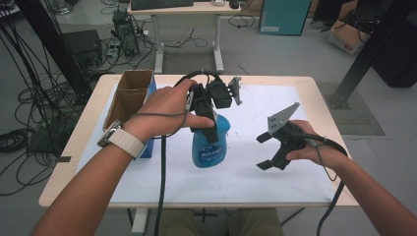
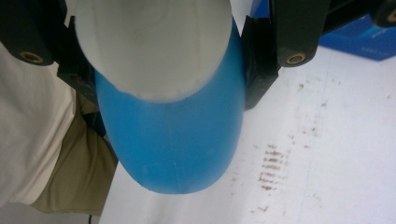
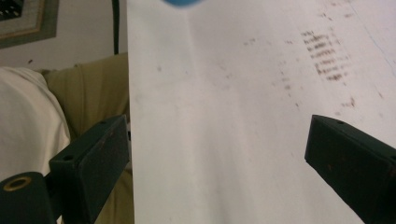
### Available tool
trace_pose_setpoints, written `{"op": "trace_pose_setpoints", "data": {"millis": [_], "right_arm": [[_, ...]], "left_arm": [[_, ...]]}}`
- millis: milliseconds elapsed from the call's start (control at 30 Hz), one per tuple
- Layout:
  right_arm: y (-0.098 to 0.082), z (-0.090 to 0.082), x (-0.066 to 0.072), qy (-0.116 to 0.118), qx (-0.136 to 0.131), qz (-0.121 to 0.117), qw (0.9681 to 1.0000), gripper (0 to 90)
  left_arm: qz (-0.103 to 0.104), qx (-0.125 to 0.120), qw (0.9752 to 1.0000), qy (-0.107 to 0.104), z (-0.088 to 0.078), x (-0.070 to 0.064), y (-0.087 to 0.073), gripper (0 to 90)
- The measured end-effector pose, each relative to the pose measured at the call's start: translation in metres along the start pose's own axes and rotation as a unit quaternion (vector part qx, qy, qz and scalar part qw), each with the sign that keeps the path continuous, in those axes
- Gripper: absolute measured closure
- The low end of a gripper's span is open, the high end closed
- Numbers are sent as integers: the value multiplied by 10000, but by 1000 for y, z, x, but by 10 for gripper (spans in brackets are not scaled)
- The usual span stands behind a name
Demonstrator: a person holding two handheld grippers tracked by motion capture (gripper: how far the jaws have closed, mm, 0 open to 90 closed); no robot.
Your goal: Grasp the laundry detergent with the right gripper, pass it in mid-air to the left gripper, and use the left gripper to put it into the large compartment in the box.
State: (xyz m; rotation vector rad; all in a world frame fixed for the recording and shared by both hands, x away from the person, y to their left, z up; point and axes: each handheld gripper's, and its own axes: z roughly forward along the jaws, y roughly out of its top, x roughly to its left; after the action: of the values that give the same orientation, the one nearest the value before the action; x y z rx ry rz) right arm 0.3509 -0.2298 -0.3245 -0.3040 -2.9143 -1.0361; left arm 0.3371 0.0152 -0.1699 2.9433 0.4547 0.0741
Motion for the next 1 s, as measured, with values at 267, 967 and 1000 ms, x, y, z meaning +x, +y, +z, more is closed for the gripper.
{"op": "trace_pose_setpoints", "data": {"millis": [267, 967, 1000], "right_arm": [[-12, -21, -5, -285, 331, 122, 9990, 72], [-12, -43, -13, -621, 1266, 22, 9900, 93], [-11, -44, -14, -617, 1297, -44, 9896, 93]], "left_arm": [[-514, 45, 9984, 238, -27, 13, -2, 372], [-2037, 2, 9767, 680, -90, 52, -3, 373], [-2095, 11, 9752, 711, -92, 54, -3, 373]]}}
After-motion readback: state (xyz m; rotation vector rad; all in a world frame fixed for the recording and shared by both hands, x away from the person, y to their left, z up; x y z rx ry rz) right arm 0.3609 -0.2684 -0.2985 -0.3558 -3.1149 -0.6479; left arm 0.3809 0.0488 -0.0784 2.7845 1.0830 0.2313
